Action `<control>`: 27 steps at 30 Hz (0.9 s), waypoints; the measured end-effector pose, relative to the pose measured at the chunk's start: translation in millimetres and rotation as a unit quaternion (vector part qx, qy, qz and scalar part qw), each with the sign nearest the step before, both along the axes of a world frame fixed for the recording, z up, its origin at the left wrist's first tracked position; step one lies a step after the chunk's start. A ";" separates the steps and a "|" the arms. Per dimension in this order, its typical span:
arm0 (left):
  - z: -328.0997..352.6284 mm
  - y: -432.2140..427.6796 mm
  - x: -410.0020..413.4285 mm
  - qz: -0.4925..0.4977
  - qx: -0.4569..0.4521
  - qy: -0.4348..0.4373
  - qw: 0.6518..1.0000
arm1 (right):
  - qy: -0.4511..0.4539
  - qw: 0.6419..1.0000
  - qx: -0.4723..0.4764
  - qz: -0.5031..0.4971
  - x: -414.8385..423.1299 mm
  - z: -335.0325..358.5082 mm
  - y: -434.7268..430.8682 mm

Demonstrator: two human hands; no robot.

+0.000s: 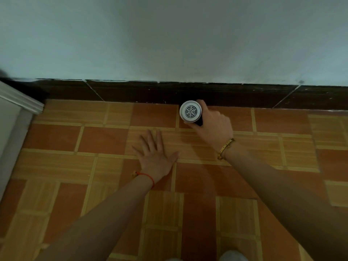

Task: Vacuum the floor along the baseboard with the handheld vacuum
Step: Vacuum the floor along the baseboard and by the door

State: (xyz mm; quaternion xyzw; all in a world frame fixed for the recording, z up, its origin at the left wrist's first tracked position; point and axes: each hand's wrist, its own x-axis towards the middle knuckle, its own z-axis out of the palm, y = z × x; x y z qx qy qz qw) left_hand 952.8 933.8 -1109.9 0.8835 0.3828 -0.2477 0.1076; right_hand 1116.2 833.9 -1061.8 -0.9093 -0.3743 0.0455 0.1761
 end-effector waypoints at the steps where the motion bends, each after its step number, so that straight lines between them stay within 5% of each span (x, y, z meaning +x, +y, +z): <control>1: -0.9 0.2 0.5 0.001 -0.003 -0.001 1.000 | -0.006 1.000 -0.008 0.015 -0.8 -0.1 5.9; 15: -5.4 3.4 2.4 0.005 -0.047 -0.007 0.999 | -0.053 0.992 -0.040 0.108 -6.7 -2.5 40.8; 20: 0.9 16.5 -16.2 -0.020 -0.015 -0.115 0.993 | -0.056 0.988 -0.035 0.137 -14.2 -2.4 60.8; 27: 11.6 53.0 -87.5 -0.007 0.027 -0.147 0.989 | -0.020 0.992 0.009 0.125 -37.2 -4.3 95.5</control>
